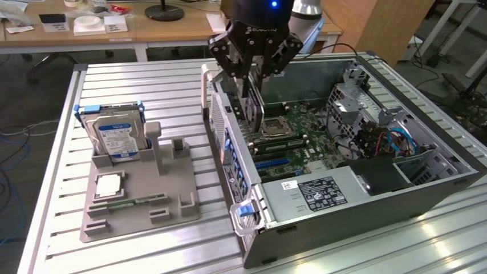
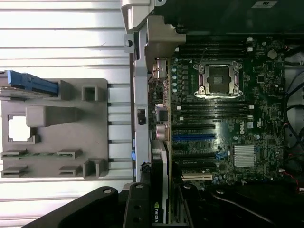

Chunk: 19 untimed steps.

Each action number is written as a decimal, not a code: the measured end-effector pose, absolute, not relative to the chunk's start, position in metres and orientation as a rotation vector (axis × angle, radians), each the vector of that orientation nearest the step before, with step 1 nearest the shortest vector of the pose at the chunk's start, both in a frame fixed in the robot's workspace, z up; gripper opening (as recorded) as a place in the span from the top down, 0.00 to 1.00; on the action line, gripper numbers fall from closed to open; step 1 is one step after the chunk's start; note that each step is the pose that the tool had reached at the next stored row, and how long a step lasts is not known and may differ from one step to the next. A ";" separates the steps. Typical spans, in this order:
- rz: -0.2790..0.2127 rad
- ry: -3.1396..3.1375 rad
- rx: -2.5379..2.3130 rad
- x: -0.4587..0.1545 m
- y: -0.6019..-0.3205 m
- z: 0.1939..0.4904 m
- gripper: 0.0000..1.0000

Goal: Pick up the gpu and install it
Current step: 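Pick up the gpu and move the gpu toward the slot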

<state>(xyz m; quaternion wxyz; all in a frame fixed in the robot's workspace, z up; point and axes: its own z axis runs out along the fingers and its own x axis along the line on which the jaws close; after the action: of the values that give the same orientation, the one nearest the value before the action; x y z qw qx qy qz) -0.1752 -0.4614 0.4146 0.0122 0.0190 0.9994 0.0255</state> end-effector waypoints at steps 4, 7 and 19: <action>0.080 3.116 0.059 -0.169 -0.461 0.415 0.73; 0.080 3.116 0.059 -0.165 -0.461 0.415 0.73; 0.080 3.116 0.059 -0.153 -0.461 0.415 0.73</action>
<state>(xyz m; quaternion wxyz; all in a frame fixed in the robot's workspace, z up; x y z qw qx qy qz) -0.1525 -0.4611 0.4146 0.0122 0.0190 0.9994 0.0255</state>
